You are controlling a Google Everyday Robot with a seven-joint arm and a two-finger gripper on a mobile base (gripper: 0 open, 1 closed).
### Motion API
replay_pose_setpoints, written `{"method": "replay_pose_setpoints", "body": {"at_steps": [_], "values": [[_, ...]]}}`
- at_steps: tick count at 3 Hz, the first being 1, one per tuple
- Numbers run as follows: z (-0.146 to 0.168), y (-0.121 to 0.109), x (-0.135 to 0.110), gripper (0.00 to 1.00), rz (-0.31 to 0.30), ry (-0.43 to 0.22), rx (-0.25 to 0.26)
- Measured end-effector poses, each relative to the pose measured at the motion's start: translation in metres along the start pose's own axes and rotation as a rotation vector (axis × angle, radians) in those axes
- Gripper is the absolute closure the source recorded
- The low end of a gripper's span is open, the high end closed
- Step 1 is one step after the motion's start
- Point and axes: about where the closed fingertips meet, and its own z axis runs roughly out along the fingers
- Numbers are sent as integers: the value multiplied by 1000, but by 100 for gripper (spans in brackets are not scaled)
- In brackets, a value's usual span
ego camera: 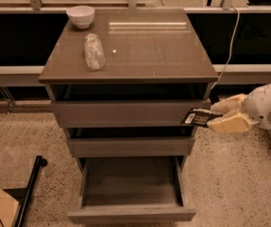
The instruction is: Place rxbar chocolate into bottom drawer
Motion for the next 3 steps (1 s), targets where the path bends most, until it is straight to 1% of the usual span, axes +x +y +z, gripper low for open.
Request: {"method": "replay_pose_setpoints", "body": {"at_steps": [1,2,3], "values": [[9,1,2,100,-6,10,-20],[40,8,0,100,-56,62,-84],[86,19,22,100,-52,86,-158]]}}
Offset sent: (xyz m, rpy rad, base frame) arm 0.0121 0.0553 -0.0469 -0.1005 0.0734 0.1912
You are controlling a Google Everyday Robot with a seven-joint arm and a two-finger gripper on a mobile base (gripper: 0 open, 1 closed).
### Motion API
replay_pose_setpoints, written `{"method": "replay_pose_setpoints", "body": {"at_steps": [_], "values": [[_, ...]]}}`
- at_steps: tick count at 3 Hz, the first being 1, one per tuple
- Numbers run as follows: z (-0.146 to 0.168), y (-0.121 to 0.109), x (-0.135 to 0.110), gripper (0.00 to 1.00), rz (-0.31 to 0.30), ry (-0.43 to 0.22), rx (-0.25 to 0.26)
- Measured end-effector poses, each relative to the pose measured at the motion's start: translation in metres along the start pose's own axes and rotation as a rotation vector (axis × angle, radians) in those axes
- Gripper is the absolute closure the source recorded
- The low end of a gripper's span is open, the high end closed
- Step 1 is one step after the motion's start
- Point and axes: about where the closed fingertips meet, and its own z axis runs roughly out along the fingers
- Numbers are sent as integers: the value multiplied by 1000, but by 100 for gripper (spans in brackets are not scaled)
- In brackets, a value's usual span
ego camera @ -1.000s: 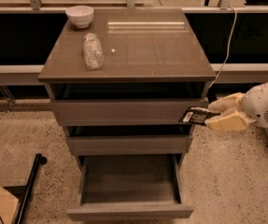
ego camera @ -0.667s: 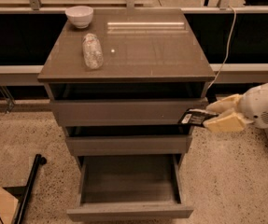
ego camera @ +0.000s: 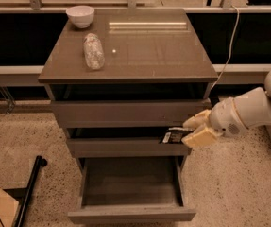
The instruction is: Place rxbar chocolate into bottom drawer
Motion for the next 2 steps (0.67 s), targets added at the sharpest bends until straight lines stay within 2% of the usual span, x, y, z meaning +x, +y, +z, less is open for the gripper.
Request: {"method": "replay_pose_setpoints", "body": {"at_steps": [1,2], "values": [[51,4,35,100,49,50,-77],[88,9,71,100,114,87,-127]]}}
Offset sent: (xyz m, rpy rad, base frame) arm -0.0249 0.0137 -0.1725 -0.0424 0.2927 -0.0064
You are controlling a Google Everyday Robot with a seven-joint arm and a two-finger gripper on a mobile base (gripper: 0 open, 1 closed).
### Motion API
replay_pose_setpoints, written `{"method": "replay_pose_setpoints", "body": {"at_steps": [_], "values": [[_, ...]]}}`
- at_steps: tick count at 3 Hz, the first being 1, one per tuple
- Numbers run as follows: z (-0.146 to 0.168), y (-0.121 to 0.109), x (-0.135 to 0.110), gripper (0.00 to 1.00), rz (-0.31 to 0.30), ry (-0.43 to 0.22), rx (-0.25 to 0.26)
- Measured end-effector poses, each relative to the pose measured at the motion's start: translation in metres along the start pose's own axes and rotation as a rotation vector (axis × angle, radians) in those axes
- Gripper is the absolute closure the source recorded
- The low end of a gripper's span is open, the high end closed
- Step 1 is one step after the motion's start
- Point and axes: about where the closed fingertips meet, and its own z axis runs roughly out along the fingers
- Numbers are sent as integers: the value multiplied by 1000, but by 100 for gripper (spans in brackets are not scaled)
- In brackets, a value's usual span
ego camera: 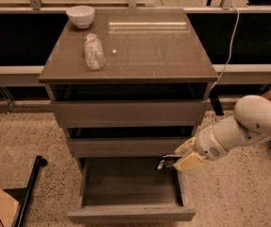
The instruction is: Place rxbar chocolate into bottom drawer
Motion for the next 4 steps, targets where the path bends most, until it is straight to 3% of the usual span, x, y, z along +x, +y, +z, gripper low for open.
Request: {"method": "replay_pose_setpoints", "body": {"at_steps": [1,2,4], "values": [[39,-11,20,100,45,-16,-28],[39,-11,20,100,45,-16,-28],[86,-20,20,100,45,-79,-90]]}}
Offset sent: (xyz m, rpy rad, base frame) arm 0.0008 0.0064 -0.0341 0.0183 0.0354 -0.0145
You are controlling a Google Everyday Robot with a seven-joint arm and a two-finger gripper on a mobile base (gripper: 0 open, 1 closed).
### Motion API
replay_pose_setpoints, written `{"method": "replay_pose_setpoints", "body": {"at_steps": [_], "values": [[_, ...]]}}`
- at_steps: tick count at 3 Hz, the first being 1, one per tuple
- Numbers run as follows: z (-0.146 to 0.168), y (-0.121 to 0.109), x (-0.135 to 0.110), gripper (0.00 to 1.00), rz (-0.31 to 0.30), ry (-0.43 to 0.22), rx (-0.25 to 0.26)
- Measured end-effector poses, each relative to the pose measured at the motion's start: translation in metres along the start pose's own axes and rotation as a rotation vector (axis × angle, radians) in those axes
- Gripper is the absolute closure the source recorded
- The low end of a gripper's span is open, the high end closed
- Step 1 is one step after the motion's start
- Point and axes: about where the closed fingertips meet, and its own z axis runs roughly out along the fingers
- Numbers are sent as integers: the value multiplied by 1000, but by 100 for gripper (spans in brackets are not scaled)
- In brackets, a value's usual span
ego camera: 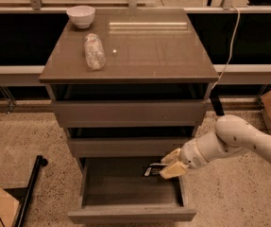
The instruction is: Place rxbar chocolate into bottom drawer
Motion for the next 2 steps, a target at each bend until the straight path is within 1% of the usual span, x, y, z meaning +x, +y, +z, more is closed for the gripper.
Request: {"method": "replay_pose_setpoints", "body": {"at_steps": [1,2], "values": [[39,-19,2,100,1,-17,-54],[115,-67,16,100,65,-62,-128]]}}
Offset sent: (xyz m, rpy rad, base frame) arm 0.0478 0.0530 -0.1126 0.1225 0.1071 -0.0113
